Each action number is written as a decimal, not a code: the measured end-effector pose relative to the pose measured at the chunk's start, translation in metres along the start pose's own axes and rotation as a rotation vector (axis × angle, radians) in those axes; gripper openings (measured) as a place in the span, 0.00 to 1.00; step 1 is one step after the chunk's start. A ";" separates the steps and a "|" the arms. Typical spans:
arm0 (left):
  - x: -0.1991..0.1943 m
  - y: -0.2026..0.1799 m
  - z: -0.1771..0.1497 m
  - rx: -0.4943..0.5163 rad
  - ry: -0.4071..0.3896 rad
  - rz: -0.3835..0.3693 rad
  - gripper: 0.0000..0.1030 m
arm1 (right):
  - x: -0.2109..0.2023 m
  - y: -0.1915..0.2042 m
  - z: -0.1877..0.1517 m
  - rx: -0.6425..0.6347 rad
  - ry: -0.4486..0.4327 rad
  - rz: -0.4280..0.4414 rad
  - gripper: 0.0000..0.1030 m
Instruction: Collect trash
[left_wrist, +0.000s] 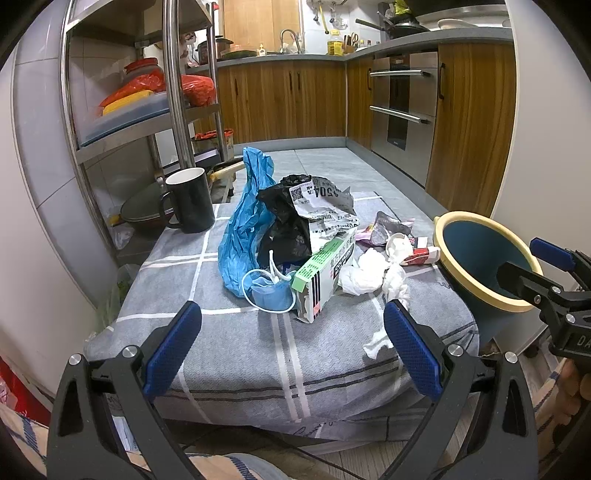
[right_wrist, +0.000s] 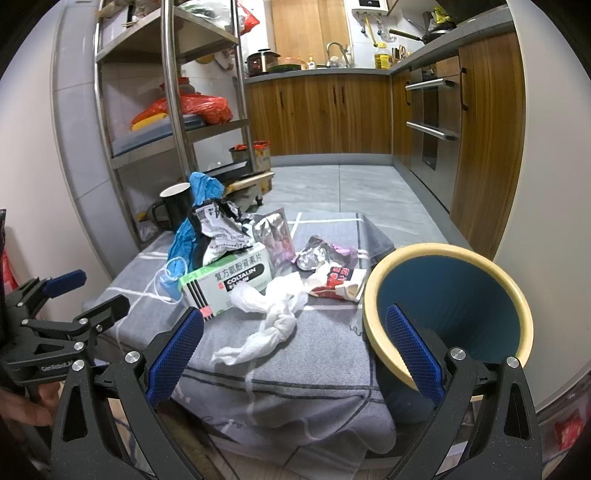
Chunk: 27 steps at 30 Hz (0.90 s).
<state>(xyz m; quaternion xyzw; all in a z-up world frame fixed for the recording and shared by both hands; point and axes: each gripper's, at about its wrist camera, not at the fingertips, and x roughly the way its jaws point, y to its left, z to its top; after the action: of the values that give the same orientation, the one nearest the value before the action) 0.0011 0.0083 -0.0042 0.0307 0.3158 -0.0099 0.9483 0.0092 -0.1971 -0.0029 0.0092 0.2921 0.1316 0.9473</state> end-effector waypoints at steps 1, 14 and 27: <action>0.000 0.001 0.000 -0.001 -0.002 0.000 0.94 | 0.000 0.000 0.000 -0.001 0.000 0.000 0.95; 0.001 -0.001 -0.002 0.000 0.001 -0.002 0.94 | -0.003 -0.002 0.001 -0.001 -0.001 0.001 0.95; 0.002 0.000 -0.002 -0.013 0.006 -0.002 0.94 | -0.003 -0.002 0.002 0.001 -0.002 0.002 0.95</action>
<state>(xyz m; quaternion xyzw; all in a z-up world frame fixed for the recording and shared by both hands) 0.0017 0.0087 -0.0066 0.0242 0.3189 -0.0087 0.9474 0.0084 -0.1999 0.0002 0.0099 0.2912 0.1322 0.9474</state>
